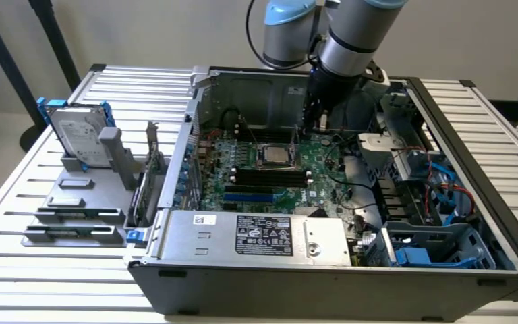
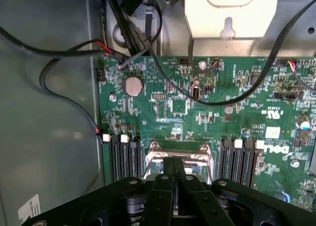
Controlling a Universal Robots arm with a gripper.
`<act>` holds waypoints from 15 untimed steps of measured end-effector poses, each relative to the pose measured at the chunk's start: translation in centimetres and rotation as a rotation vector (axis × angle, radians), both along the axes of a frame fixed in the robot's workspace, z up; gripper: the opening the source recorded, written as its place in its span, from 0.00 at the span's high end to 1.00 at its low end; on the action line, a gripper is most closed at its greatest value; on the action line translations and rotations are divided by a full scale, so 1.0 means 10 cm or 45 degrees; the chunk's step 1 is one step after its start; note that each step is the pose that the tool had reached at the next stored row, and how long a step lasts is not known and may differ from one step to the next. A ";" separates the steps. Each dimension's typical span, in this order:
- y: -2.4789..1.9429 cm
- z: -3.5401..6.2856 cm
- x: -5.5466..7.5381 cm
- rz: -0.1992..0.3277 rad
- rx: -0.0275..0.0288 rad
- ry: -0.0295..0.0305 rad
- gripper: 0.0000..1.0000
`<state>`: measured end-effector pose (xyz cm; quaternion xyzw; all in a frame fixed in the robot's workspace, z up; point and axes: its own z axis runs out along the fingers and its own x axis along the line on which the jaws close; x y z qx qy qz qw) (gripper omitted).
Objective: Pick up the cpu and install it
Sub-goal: 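Close the cpu cover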
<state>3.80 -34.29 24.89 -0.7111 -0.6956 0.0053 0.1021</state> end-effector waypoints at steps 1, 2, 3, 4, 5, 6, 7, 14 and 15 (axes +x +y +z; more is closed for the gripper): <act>0.000 0.000 -0.02 0.000 0.0000 0.0120 0.89; 0.000 0.000 -0.03 0.000 0.0002 0.0258 0.89; 0.000 0.000 -0.05 0.000 0.0002 0.0423 0.89; 0.000 0.000 -0.06 0.001 0.0004 0.0607 0.89; 0.000 0.000 -0.08 0.001 0.0007 0.0794 0.89; 0.000 0.000 -0.09 0.001 0.0010 0.0988 0.89; 0.000 0.000 -0.11 0.001 0.0012 0.1163 0.89; 0.000 -0.001 -0.24 0.001 0.0057 0.2201 0.89; 0.000 -0.004 -0.27 0.001 0.0059 0.2274 0.89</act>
